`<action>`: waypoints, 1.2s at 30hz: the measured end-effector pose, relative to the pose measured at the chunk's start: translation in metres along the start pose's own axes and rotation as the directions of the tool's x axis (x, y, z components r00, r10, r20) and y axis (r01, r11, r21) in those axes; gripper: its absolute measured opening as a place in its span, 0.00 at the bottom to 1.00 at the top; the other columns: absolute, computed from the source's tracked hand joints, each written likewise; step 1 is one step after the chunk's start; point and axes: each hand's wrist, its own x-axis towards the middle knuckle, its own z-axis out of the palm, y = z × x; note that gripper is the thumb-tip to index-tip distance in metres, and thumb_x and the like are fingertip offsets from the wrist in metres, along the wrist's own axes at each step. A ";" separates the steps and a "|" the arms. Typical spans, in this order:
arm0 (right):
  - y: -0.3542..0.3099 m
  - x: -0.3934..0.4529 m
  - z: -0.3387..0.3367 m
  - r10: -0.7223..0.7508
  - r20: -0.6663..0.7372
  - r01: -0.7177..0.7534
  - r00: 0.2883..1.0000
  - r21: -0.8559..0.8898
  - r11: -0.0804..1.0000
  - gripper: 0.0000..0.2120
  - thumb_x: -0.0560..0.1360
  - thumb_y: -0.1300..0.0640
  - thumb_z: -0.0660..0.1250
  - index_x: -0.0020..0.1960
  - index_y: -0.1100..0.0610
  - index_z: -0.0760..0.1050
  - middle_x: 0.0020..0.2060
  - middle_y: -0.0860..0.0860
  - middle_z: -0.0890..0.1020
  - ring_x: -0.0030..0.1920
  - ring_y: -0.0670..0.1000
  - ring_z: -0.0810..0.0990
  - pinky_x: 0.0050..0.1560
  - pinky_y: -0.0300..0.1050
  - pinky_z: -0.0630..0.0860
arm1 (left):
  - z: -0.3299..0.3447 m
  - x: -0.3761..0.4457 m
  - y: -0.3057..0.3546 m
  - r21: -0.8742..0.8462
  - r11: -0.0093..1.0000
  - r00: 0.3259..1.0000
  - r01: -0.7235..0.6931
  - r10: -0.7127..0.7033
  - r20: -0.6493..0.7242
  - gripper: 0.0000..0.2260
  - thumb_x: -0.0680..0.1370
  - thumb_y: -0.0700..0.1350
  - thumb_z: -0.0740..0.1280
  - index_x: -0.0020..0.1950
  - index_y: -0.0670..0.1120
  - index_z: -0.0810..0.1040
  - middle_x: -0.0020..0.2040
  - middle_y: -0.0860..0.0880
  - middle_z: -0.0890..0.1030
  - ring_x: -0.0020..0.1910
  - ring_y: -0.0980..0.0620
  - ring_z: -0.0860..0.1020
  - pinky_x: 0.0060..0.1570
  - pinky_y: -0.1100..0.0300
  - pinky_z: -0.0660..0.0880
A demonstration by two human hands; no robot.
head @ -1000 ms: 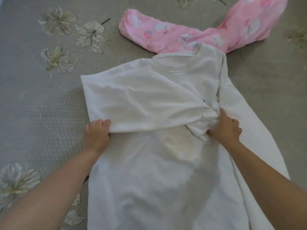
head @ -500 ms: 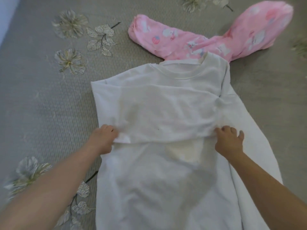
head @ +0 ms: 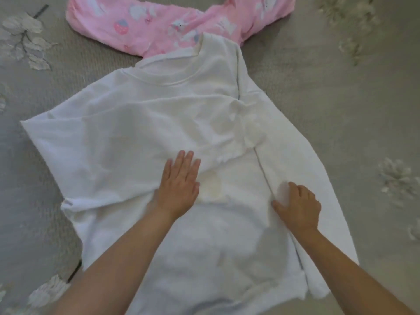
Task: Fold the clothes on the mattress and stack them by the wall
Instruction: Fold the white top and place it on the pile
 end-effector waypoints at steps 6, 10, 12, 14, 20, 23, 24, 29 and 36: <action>0.054 0.003 0.023 0.048 -0.012 -0.044 0.999 0.237 0.971 0.09 0.77 0.63 0.60 0.53 0.68 0.74 0.47 0.65 0.77 0.46 0.61 0.77 0.40 0.47 0.70 | 0.028 0.008 0.020 0.089 0.994 0.989 0.056 -0.068 0.133 0.23 0.69 0.49 0.66 0.58 0.34 0.77 0.60 0.34 0.76 0.58 0.32 0.74 0.52 0.28 0.65; 0.080 0.053 -0.033 0.338 -0.027 -0.229 0.941 0.687 0.690 0.11 0.78 0.65 0.54 0.48 0.68 0.74 0.43 0.63 0.75 0.46 0.58 0.74 0.42 0.45 0.64 | 0.029 0.013 0.025 0.110 0.989 0.971 0.101 -0.123 0.206 0.26 0.73 0.46 0.66 0.67 0.36 0.69 0.70 0.35 0.66 0.70 0.37 0.63 0.65 0.34 0.54; 0.085 0.067 -0.073 0.413 0.046 -0.265 0.909 0.830 0.491 0.09 0.78 0.64 0.54 0.45 0.62 0.72 0.40 0.58 0.73 0.41 0.52 0.71 0.42 0.42 0.64 | 0.025 0.017 0.027 0.186 0.973 0.928 0.134 -0.189 0.320 0.30 0.76 0.52 0.61 0.74 0.43 0.56 0.76 0.42 0.51 0.75 0.46 0.48 0.70 0.43 0.46; 0.086 0.074 -0.114 0.442 0.174 -0.255 0.880 0.958 0.130 0.10 0.76 0.65 0.57 0.37 0.59 0.69 0.34 0.54 0.72 0.33 0.51 0.70 0.38 0.43 0.66 | 0.014 0.023 0.028 0.209 0.972 0.893 0.105 -0.185 0.410 0.28 0.79 0.54 0.55 0.75 0.47 0.49 0.77 0.46 0.45 0.75 0.50 0.44 0.71 0.47 0.46; 0.023 0.045 -0.208 0.006 0.284 -0.255 0.959 0.870 -0.421 0.07 0.78 0.64 0.55 0.46 0.63 0.71 0.38 0.58 0.74 0.37 0.55 0.73 0.39 0.48 0.72 | -0.041 0.004 0.012 -0.351 0.840 0.905 0.414 -0.339 0.257 0.21 0.79 0.41 0.60 0.71 0.38 0.62 0.73 0.39 0.61 0.73 0.44 0.59 0.69 0.55 0.53; -0.057 0.008 -0.218 -0.315 0.337 -0.443 0.887 0.814 -0.377 0.10 0.80 0.61 0.53 0.47 0.64 0.71 0.34 0.58 0.77 0.33 0.53 0.78 0.37 0.45 0.75 | -0.065 -0.037 -0.015 -0.524 0.650 0.815 0.551 -0.553 0.170 0.18 0.79 0.37 0.60 0.68 0.34 0.66 0.69 0.36 0.67 0.69 0.39 0.64 0.67 0.54 0.57; -0.086 -0.006 -0.216 -0.390 0.356 -0.500 0.849 0.780 -0.377 0.12 0.80 0.61 0.53 0.44 0.64 0.71 0.29 0.56 0.78 0.27 0.51 0.78 0.30 0.41 0.76 | -0.069 -0.055 -0.026 -0.544 0.599 0.776 0.588 -0.606 0.171 0.18 0.79 0.37 0.59 0.68 0.33 0.66 0.68 0.35 0.68 0.68 0.39 0.65 0.66 0.54 0.58; -0.188 -0.042 -0.182 -0.590 0.376 -0.642 0.714 0.689 -0.338 0.11 0.81 0.58 0.52 0.46 0.63 0.68 0.35 0.58 0.79 0.35 0.53 0.80 0.36 0.43 0.78 | -0.069 -0.136 -0.085 -0.615 0.350 0.575 0.707 -0.790 0.211 0.17 0.80 0.42 0.58 0.68 0.40 0.67 0.66 0.40 0.72 0.64 0.41 0.71 0.57 0.53 0.66; -0.184 -0.030 -0.104 -0.281 0.378 -0.190 0.882 0.831 0.523 0.08 0.78 0.59 0.58 0.41 0.57 0.71 0.39 0.55 0.76 0.38 0.53 0.75 0.41 0.46 0.73 | -0.034 -0.139 -0.099 -0.712 0.286 0.622 0.642 -0.736 0.266 0.17 0.79 0.38 0.60 0.68 0.38 0.67 0.64 0.40 0.73 0.62 0.45 0.73 0.60 0.57 0.66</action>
